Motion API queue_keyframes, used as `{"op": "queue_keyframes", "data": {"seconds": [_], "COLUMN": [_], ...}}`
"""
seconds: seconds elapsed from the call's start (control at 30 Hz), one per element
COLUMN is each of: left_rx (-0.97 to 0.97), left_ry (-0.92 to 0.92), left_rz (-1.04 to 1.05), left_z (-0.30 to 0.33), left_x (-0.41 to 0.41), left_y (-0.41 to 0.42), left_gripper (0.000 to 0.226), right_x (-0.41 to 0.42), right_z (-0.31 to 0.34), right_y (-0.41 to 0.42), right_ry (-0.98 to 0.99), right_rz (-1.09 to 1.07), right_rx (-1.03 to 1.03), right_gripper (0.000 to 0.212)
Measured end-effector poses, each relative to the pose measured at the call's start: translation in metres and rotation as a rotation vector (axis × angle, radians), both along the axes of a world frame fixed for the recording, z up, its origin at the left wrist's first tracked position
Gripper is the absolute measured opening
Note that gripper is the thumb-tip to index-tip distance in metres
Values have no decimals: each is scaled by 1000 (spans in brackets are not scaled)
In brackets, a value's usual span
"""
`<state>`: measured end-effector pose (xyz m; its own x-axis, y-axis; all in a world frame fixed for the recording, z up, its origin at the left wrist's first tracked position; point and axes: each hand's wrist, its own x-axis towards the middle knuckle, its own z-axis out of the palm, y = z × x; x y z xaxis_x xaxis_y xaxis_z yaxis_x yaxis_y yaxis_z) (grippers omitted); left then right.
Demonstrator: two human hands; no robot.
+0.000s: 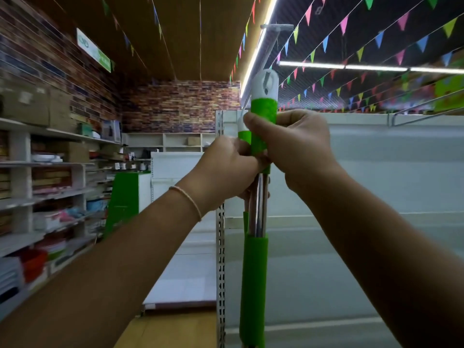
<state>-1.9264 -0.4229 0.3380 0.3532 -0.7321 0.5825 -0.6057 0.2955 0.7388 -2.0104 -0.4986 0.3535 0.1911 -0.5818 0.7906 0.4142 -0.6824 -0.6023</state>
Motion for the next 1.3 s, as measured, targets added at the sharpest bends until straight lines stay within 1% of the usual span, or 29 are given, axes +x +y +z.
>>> {"op": "queue_keyframes", "data": {"seconds": [0.07,0.13,0.23,0.33,0.37,0.43,0.5,0.63,0.8,0.97,1.07,1.17,1.3], "left_rx": [23,38,56,69,67,63,63,73,89,54,40,38,96], "left_ry": [24,40,69,139,162,182,150,38,-55,-230,-248,-239,-238], "left_rz": [5,27,47,56,70,117,195,344,426,533,562,570,516], "left_z": [-5,-7,-6,-8,-9,-12,-13,-12,-11,-16,-18,-20,-28], "left_x": [6,11,20,29,32,38,45,52,56,63,65,66,68], "left_y": [-6,-12,-20,-31,-35,-46,-56,-69,-77,-85,-88,-88,-82], "left_gripper": [14,13,17,23,24,25,26,24,21,17,15,13,19], "right_x": [8,15,28,44,50,58,66,77,88,92,92,92,91], "right_z": [-4,-6,-3,0,1,2,4,9,11,8,3,-2,0], "right_y": [-7,-13,-28,-46,-51,-59,-67,-79,-89,-92,-90,-88,-86], "right_ry": [28,39,102,166,189,238,290,353,401,392,382,388,438], "right_rz": [-4,-20,-44,-68,-80,-99,-121,-164,-176,-204,-278,-366,-384], "right_rx": [29,43,17,5,1,12,22,26,45,33,-15,-64,-46], "right_gripper": [30,34,34,50,52,47,43,45,45,45,47,54,57]}}
